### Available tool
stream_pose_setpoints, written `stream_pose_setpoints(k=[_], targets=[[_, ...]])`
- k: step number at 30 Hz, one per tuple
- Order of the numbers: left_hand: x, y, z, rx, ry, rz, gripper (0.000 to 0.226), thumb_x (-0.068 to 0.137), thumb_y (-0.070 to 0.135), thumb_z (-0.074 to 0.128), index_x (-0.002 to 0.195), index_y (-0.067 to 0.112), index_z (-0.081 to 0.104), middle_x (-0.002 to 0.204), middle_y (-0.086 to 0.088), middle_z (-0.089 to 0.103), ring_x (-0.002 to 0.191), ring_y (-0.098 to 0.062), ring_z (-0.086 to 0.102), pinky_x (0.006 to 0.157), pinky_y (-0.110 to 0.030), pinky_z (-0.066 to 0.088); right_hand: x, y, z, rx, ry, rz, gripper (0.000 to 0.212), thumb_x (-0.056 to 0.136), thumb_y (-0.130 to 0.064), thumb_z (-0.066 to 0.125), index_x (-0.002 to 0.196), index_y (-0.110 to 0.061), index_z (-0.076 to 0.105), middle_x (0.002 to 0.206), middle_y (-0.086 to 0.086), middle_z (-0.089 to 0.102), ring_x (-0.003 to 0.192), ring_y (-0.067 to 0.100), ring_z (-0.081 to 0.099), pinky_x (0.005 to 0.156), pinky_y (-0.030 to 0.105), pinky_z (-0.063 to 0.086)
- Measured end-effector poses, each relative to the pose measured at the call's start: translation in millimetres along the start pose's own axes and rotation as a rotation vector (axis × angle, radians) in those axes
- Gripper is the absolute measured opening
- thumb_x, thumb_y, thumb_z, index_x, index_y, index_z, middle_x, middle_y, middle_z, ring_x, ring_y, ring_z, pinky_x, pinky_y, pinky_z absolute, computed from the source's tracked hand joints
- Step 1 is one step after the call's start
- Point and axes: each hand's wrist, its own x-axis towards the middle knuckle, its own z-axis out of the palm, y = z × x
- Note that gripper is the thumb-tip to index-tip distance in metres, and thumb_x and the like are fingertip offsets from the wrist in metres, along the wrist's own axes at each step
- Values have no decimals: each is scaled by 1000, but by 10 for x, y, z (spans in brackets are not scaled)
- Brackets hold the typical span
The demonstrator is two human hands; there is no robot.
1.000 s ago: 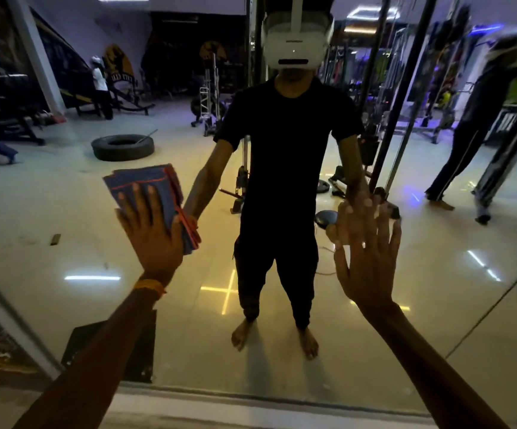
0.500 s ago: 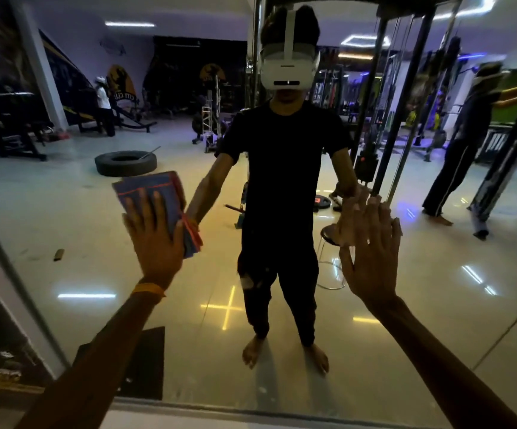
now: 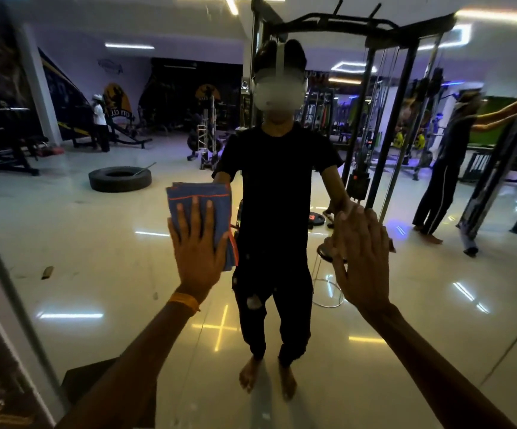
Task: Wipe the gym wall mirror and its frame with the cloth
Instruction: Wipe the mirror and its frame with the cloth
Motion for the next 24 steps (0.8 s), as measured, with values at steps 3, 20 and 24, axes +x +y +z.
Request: stream_pose_setpoints(k=[3,20,24], targets=[[505,270,-103,-17,64,-75,72,106,48,35,163,8,19,171,-18,10,159,-35,-5,128,-59,-2,85,-60,-1,-5,-5,3,60,100,-23,60,153,-2,43,167,19,26,158,34,16,126,59,15],[-732,744,364,-73,-41,-125,65,111,53,18,166,26,-4,174,-2,-9,160,-32,-6,124,-65,11,138,206,163,29,4,-160,62,100,-22,63,156,-8,38,166,21,29,155,42,22,122,66,22],[518,980,175,5,95,-102,71,108,55,21,163,9,17,171,-14,11,157,-34,0,128,-55,-2,145,270,173,37,-14,-168,61,102,-22,63,156,-8,38,166,21,27,156,41,19,125,62,16]])
